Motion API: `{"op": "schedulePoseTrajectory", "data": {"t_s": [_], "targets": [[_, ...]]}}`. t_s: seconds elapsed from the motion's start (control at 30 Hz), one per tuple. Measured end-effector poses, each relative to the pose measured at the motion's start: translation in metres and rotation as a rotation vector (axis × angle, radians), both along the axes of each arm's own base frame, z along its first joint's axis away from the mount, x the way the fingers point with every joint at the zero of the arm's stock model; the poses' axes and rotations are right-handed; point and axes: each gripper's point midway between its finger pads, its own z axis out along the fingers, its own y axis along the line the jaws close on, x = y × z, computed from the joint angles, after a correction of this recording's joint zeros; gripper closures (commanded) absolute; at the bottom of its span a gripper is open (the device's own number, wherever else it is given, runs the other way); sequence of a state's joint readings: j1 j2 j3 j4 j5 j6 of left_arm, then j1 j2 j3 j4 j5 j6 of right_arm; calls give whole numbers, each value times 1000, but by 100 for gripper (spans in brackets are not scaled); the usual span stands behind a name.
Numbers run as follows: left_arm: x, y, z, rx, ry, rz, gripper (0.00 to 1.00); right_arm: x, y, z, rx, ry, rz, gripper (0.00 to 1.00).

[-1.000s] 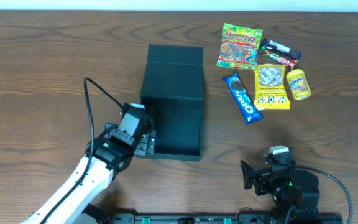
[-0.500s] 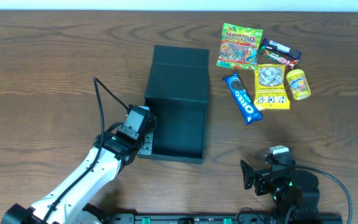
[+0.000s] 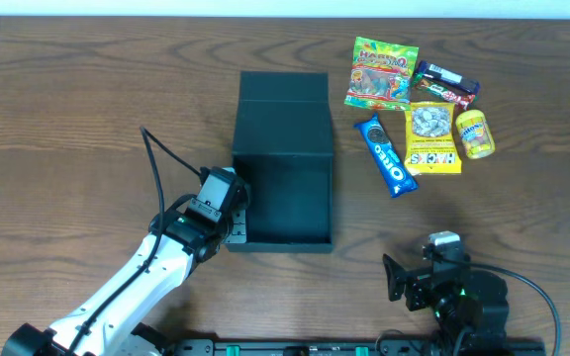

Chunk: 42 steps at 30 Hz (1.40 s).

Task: Pack container
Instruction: 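Nudge the black box into position and pull the left gripper back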

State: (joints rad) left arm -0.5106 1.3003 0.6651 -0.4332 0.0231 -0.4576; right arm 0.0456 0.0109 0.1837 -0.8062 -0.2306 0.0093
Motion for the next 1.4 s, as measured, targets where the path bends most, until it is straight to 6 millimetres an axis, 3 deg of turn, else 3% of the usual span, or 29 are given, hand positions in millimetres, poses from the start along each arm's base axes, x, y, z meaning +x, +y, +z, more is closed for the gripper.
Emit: {"op": "schedulePoseTrajectory", "data": {"t_s": [0.23,0.27,0.3,0.33,0.53,0.73,0.83,1.0,1.13,1.4], "targets": [[0,-1,0,-14,5,20,91,0,0,0,0,0,0,1],[0,-1,0,-12,4,15,82,0,0,0,0,0,0,1],[0,-2,0,-12,3,6,51,0,0,0,0,0,0,1],[-1,-3,0,-17,6,2,37,0,0,0,0,0,0,1],[-2,-5,0,-17,5,-43,23,0,0,0,0,0,0,1],[-11,-10,5,-27,38,-113,19,0,0,0,0,0,0,1],[-5,-15,31,-37,-1,-149,9,0,0,0,0,0,0,1],[10,-25,114,-98,-167,-193,5,0,0,0,0,0,0,1],[-6,-17,161,-128,-247,-208,4,0,-2,0,-6,0,-8,1],[-57,11,182,-134,-275,-223,3,2,-8,-1,-29,-1,-39,1]]}}
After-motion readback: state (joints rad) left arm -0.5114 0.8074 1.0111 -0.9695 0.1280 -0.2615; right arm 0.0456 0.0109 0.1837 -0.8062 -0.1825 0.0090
